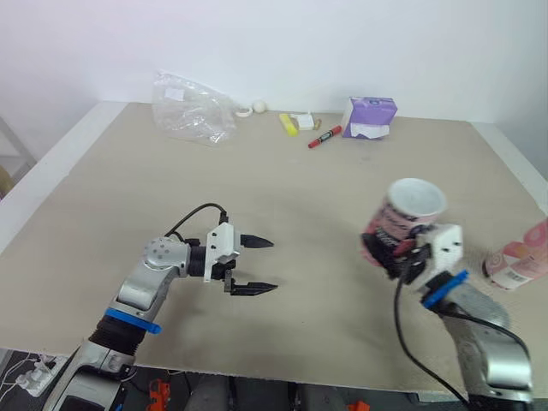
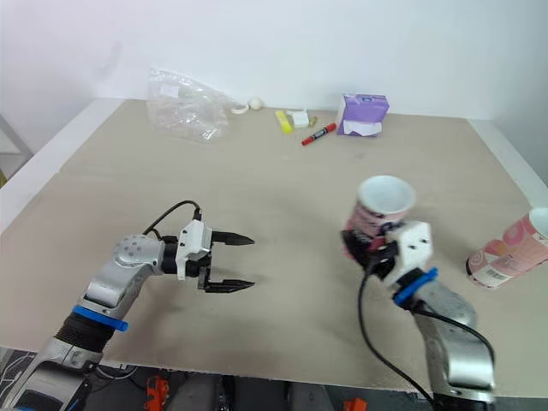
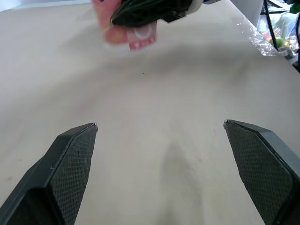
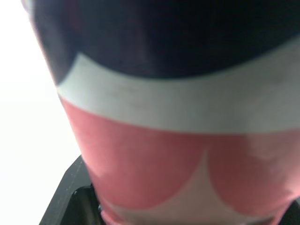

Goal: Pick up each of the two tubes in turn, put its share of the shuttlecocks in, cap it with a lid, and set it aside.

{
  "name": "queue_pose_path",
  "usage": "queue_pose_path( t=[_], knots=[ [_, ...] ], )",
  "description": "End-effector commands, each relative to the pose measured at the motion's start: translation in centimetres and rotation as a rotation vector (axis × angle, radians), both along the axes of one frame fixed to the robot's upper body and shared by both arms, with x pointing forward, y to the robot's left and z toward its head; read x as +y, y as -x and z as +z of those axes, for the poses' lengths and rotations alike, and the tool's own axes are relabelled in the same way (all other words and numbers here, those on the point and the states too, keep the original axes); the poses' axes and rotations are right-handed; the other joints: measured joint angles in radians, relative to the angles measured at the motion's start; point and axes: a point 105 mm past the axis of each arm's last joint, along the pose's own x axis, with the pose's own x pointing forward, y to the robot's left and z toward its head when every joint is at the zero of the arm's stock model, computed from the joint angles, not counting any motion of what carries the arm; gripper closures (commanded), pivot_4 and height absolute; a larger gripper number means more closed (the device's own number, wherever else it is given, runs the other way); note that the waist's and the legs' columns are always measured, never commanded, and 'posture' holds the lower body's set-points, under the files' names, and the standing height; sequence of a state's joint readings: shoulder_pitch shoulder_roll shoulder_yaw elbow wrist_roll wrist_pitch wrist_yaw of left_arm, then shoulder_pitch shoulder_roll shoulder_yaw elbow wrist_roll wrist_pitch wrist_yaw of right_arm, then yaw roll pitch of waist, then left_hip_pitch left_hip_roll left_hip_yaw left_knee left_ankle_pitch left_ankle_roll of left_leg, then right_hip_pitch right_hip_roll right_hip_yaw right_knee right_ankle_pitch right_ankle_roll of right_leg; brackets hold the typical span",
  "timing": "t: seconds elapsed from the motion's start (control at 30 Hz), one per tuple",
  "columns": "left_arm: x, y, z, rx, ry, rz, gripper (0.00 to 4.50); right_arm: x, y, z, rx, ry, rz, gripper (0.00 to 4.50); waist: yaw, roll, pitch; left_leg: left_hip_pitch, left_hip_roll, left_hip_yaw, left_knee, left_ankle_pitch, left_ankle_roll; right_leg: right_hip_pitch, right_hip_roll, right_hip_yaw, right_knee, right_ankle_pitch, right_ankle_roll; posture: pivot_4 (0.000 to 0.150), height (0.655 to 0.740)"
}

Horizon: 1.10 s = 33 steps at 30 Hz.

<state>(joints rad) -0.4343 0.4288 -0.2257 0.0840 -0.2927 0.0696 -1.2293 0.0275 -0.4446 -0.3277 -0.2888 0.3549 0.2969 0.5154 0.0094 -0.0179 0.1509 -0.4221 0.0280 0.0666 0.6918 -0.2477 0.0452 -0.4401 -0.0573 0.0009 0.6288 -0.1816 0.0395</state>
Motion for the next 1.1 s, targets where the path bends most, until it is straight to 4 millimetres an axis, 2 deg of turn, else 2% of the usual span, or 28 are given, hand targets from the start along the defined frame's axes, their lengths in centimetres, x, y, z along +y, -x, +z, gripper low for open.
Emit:
queue_pose_path(
  t=[0.03, 0.1, 0.2, 0.47, 0.6, 0.67, 0.87, 1.1],
  knots=[
    [-0.9, 0.2, 1.5, -0.029, 0.044, -0.026, 0.00, -4.4, -0.3, 1.3, -0.043, -0.055, -0.239, 1.60, -0.002, 0.000, 0.000, 0.000, 0.000, 0.001, 0.000, 0.000, 0.000, 0.000, 0.000, 0.000, 0.000, 0.000, 0.000, 0.150, 0.7400],
    [-1.0, 0.2, 1.6, -0.026, 0.048, -0.029, 0.00, -6.6, -0.6, 1.2, -0.041, -0.112, -0.356, 1.60, -0.005, 0.001, 0.000, 0.001, 0.000, 0.001, 0.000, 0.000, 0.000, 0.000, 0.001, 0.000, 0.000, 0.001, -0.001, 0.150, 0.7400],
    [-1.0, 0.2, 1.7, -0.024, 0.049, -0.027, 0.00, -7.8, -1.0, 0.7, -0.028, -0.135, -0.422, 1.60, -0.004, 0.001, 0.001, 0.002, 0.000, 0.001, -0.001, 0.000, 0.000, 0.000, 0.002, 0.000, 0.000, 0.001, -0.002, 0.150, 0.7400],
    [-0.7, 0.0, 1.9, -0.030, 0.045, -0.007, 0.00, -8.4, -2.0, -0.9, 0.024, -0.121, -0.421, 1.60, -0.005, 0.002, 0.001, 0.002, 0.000, 0.000, -0.003, 0.000, 0.000, 0.000, 0.004, 0.002, 0.000, -0.001, -0.003, 0.150, 0.7400],
    [-0.7, 0.0, 1.9, -0.031, 0.045, 0.001, 0.00, -8.6, -2.0, -1.1, 0.027, -0.128, -0.423, 0.32, -0.005, 0.002, 0.001, 0.002, 0.000, 0.000, -0.003, 0.000, 0.000, 0.000, 0.004, 0.003, 0.000, -0.001, -0.002, 0.150, 0.7400],
    [-0.7, 0.0, 1.8, -0.030, 0.045, 0.003, 0.00, -8.6, -1.7, -1.1, 0.028, -0.125, -0.419, 0.08, -0.005, 0.002, 0.000, 0.002, 0.000, 0.000, -0.003, 0.000, 0.000, 0.000, 0.004, 0.003, 0.000, -0.001, -0.002, 0.150, 0.7400],
    [-0.6, 0.0, 1.6, -0.024, 0.041, 0.003, 0.00, -8.0, -0.4, -0.8, 0.027, -0.120, -0.395, 0.08, -0.004, 0.002, 0.001, 0.002, 0.000, 0.000, -0.004, 0.000, 0.000, 0.000, 0.004, 0.003, 0.000, -0.001, -0.002, 0.150, 0.7400],
    [-0.7, -0.1, 1.6, -0.017, 0.043, 0.001, 0.00, -7.0, 2.6, -0.1, 0.036, -0.121, -0.364, 0.08, -0.003, 0.002, 0.000, 0.002, 0.001, -0.001, -0.004, 0.000, 0.000, 0.000, 0.004, 0.003, 0.000, -0.002, -0.002, 0.150, 0.7400]
  ],
)
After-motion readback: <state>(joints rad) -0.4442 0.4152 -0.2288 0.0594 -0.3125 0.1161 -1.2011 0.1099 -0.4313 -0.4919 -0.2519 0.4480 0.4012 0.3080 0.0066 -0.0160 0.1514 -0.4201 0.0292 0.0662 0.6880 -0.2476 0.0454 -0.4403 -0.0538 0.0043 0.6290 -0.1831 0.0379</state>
